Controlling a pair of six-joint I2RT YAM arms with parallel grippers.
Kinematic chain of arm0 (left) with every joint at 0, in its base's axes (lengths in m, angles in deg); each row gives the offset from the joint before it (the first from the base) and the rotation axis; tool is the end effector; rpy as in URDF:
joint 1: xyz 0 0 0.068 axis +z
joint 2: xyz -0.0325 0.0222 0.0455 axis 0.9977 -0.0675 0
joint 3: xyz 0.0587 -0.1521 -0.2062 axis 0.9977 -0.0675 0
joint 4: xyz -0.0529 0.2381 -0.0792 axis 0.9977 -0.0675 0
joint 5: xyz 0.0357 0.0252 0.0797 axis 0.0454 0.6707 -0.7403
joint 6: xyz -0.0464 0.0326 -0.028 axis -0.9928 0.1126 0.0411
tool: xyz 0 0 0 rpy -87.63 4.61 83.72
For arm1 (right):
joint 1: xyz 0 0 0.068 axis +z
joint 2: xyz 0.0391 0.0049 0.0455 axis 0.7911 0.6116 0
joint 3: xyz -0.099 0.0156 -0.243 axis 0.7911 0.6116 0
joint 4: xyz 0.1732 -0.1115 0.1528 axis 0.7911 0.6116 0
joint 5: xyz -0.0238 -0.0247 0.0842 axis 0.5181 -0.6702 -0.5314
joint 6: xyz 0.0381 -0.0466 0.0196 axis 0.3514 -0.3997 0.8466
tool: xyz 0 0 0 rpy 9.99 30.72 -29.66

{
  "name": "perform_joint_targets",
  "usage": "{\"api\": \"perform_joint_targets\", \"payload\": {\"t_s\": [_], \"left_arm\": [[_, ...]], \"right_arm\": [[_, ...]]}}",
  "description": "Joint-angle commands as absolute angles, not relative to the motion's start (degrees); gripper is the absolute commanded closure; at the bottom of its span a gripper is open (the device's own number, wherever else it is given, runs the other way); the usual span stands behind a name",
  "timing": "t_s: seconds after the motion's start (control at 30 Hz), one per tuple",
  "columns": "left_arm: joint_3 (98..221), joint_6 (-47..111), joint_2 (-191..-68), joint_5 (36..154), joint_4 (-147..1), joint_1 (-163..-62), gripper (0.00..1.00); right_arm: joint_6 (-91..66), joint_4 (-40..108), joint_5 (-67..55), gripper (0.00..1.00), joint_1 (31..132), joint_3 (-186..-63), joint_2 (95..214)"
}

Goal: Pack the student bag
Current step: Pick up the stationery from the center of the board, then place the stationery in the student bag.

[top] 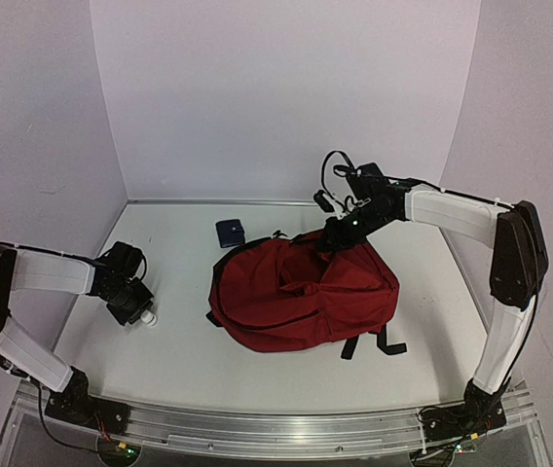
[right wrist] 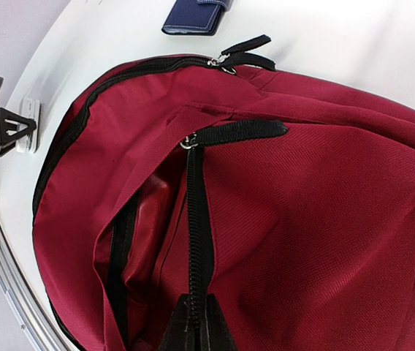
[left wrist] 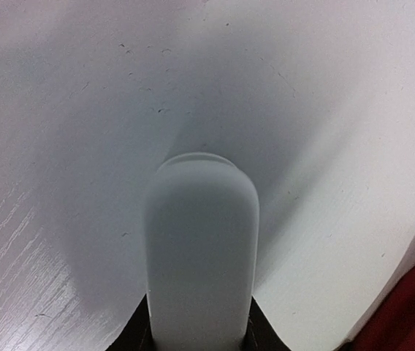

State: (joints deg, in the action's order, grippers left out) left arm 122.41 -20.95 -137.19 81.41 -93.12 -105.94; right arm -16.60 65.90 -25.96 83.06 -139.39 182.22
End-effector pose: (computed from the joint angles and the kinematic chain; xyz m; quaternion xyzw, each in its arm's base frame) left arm 0.2317 -0.0788 0.1174 -0.3772 0.9008 -0.1087 0.1856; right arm 0.3513 0.2356 0.2429 -0.2999 0.8676 0.3111 0.2461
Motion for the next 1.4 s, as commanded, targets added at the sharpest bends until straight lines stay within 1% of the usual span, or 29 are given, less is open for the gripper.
{"api": "perform_joint_targets", "payload": {"t_s": [0.0,0.07,0.2,0.33,0.53,0.63,0.8,0.97,1.13,1.23,1.37], "left_arm": [[123.23,-18.99,-139.19,85.88,-97.02,-106.02,0.83],[124.85,-18.08,-137.82,85.69,-98.68,-106.01,0.88],[127.82,-16.15,-133.48,85.56,-101.1,-106.15,0.92],[130.06,-13.06,-127.96,87.85,-99.11,-107.75,0.93],[139.16,-6.21,-129.1,91.03,-94.42,-114.76,0.93],[143.75,-1.64,-133.31,95.47,-88.78,-118.38,0.93],[151.39,3.51,-141.71,106.48,-80.23,-122.96,0.92],[162.11,8.35,-152.63,113.95,-79.09,-128.2,0.92],[170.05,8.62,-161.54,119.06,-79.33,-131.61,0.92],[172.85,7.76,-166.07,121.74,-79.45,-133.02,0.93],[173.5,4.85,-170.37,124.45,-77.32,-133.24,0.95]], "right_arm": [[-17.76,65.74,-26.88,1.0,82.77,-140.64,179.69],[-17.83,65.8,-26.98,1.0,82.79,-140.74,179.78],[-17.79,65.99,-27.08,1.0,82.81,-141.28,180.1],[-17.51,66.14,-27.38,1.0,82.88,-142.16,180.54],[-16.96,66.1,-27.03,1.0,82.88,-143.76,180.96],[-16.74,65.98,-26.57,1.0,82.88,-143.73,180.56],[-16.19,65.92,-26.82,1.0,82.93,-144.04,180.29],[-15.29,65.16,-27.44,1.0,82.91,-143.73,179.42],[-13.74,62.57,-28.14,1.0,82.88,-142.36,178.8],[-13.32,61.39,-28.33,1.0,82.88,-142.14,178.21],[-13.44,60.16,-27.99,1.0,82.89,-141.56,176.44]]}}
